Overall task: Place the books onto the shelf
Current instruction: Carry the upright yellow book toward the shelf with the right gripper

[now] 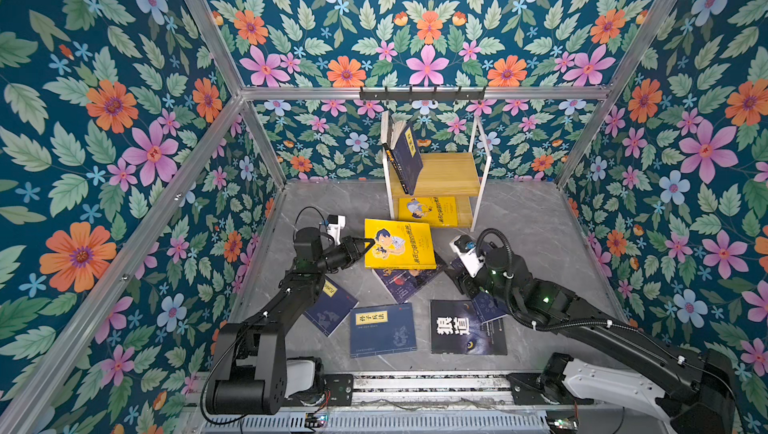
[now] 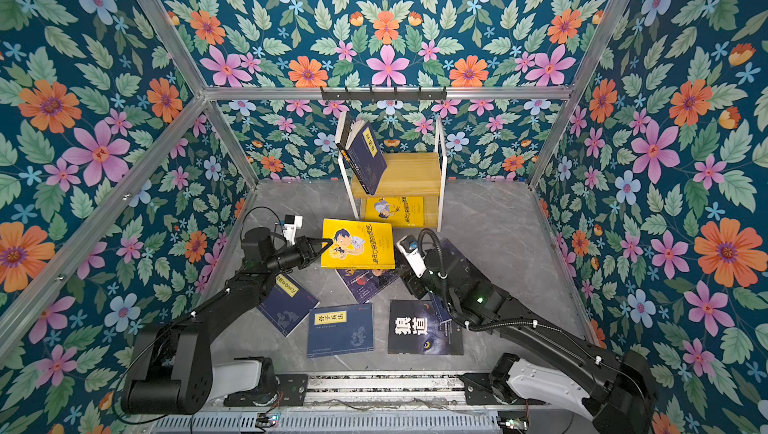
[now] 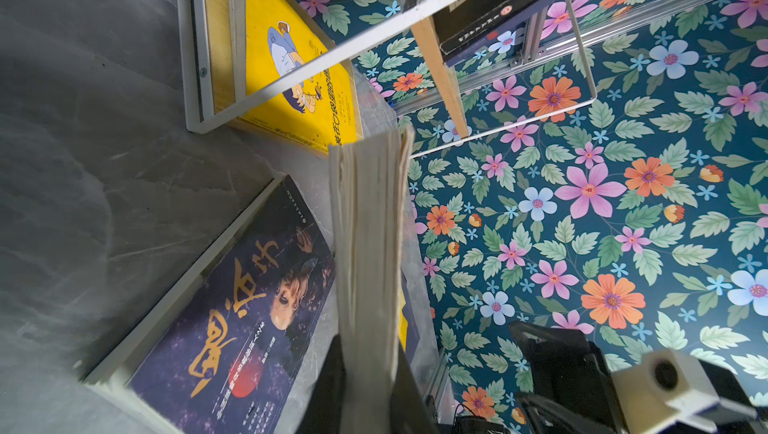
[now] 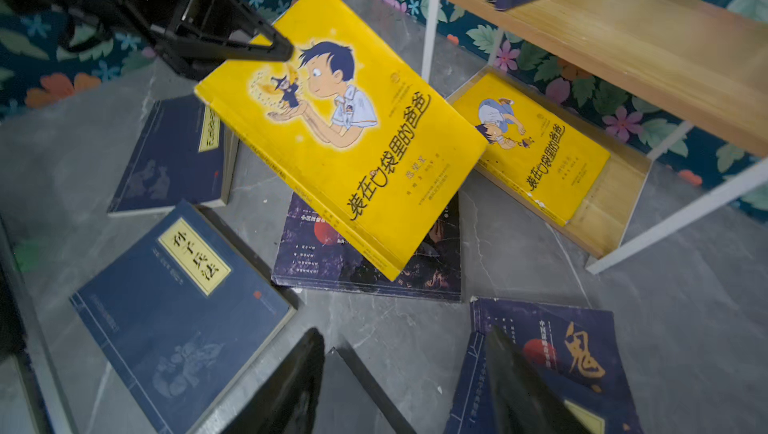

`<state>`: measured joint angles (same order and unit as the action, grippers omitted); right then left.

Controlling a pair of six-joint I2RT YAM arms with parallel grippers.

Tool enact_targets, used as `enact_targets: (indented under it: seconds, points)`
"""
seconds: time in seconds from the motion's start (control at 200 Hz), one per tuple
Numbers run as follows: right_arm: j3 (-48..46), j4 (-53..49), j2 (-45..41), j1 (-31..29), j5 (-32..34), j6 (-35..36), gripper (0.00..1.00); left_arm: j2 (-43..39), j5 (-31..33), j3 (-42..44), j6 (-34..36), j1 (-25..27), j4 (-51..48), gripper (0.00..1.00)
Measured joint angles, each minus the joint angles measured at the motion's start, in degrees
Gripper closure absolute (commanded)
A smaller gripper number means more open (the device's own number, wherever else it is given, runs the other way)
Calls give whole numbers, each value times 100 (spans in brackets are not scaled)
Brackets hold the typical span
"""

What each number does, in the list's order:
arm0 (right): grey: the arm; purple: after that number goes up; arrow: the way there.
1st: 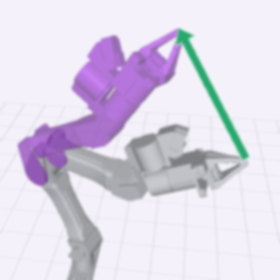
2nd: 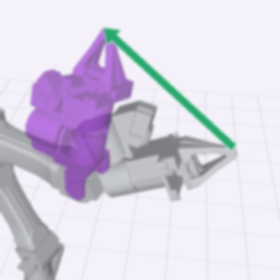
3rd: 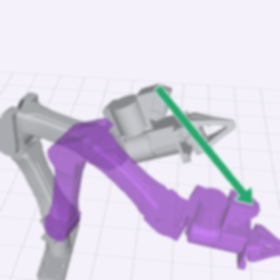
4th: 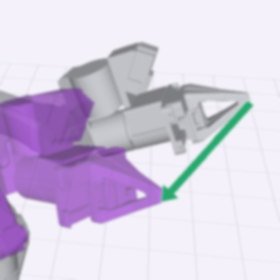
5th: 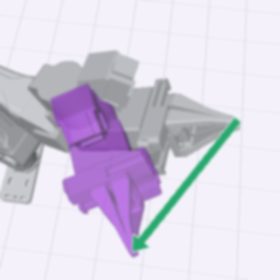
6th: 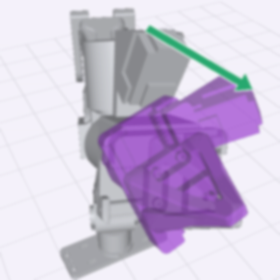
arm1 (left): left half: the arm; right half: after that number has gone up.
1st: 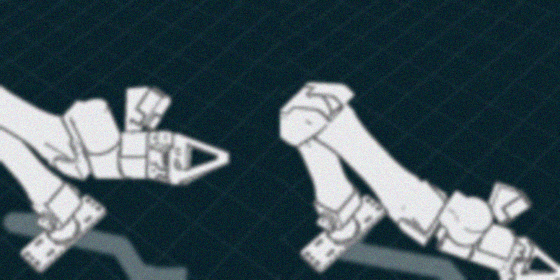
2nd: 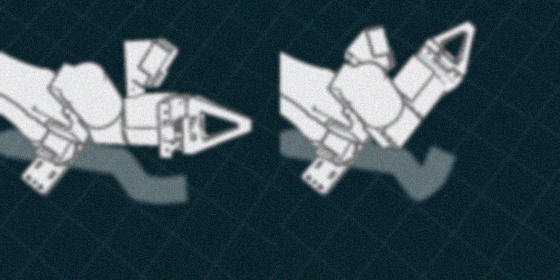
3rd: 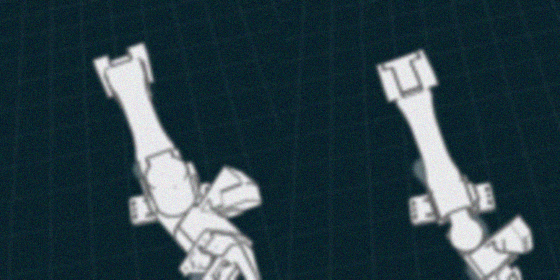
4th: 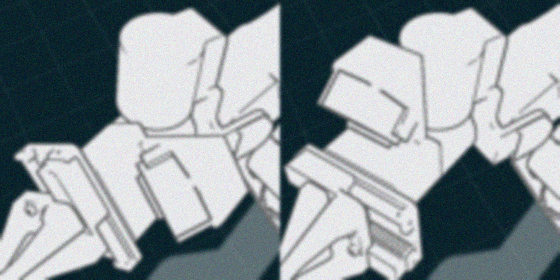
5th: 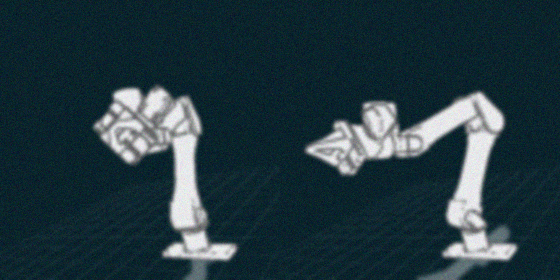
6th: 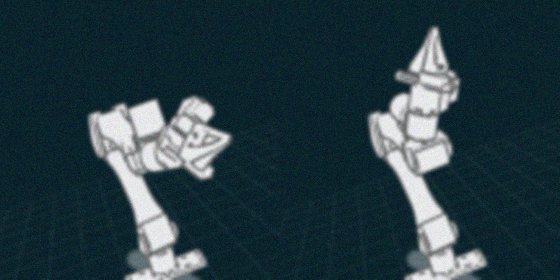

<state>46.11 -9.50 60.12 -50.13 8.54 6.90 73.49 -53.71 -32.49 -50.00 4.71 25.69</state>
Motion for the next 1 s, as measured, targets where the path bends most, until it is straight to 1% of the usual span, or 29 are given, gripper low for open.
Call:
enact_targets:
  seconds: [0.095, 0.17, 0.275, 0.355, 0.415, 0.48, 0.75, 0.87, 1.0]
  points:
    - [208, 101, 374, -358, 297, 728, 38, -11, 20, -59, 4, 20, -96, 100]
    - [299, 337, 669, -597, 417, 1296, 33, -57, 31, -68, 9, 28, -103, 100]
    - [369, 592, 1137, -813, 551, 2039, 31, -76, 33, -63, 11, 35, -116, 100]
    - [535, 682, 1478, -940, 704, 2457, 30, -79, 28, -94, 59, 61, -205, 100]
    - [625, 828, 1665, -994, 726, 2710, 27, -111, 37, -92, 72, 76, -234, 100]
    - [693, 1060, 1904, -1019, 769, 2999, 27, -133, 35, -76, 72, 81, -238, 100]
    - [1106, 1521, 2826, -1047, 1176, 3707, 27, -127, 35, -87, 92, 98, -321, 100]
    - [1403, 1613, 3224, -1069, 1403, 3858, 27, -83, 35, -192, 111, 140, -350, 100]
    - [1543, 1746, 3582, -1080, 1451, 3952, 28, -87, 24, -190, 111, 173, -341, 100]
